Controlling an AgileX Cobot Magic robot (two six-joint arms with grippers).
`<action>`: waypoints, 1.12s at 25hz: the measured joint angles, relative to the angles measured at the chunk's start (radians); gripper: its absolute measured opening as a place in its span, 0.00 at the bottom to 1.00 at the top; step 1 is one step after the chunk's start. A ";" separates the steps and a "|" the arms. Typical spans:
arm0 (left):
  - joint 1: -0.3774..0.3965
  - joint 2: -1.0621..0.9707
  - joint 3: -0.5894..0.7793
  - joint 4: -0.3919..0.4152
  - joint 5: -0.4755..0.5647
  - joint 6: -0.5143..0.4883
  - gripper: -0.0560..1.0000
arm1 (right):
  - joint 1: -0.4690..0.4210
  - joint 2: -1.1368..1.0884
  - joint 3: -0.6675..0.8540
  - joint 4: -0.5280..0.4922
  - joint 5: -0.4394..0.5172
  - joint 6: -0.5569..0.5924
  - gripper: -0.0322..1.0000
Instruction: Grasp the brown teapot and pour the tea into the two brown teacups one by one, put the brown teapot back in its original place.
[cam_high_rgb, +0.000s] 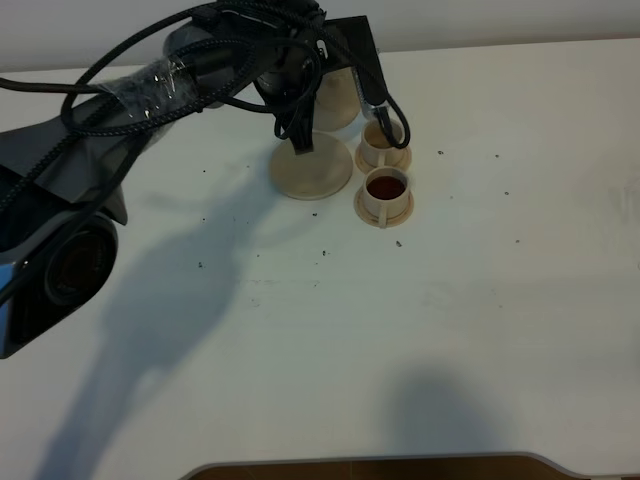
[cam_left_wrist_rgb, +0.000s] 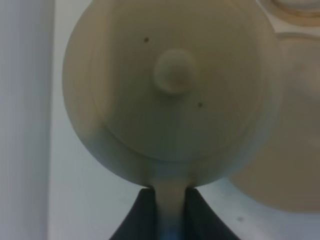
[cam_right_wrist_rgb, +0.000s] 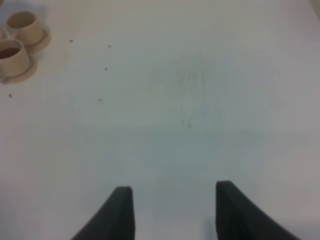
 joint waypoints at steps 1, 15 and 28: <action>0.000 0.004 -0.001 0.006 -0.009 0.023 0.15 | 0.000 0.000 0.000 0.000 0.000 0.000 0.42; -0.006 0.024 -0.001 0.032 -0.095 0.280 0.15 | 0.000 0.000 0.000 0.000 0.000 0.000 0.42; -0.006 0.024 -0.001 0.104 -0.124 0.365 0.15 | 0.000 0.000 0.000 0.000 0.000 0.000 0.42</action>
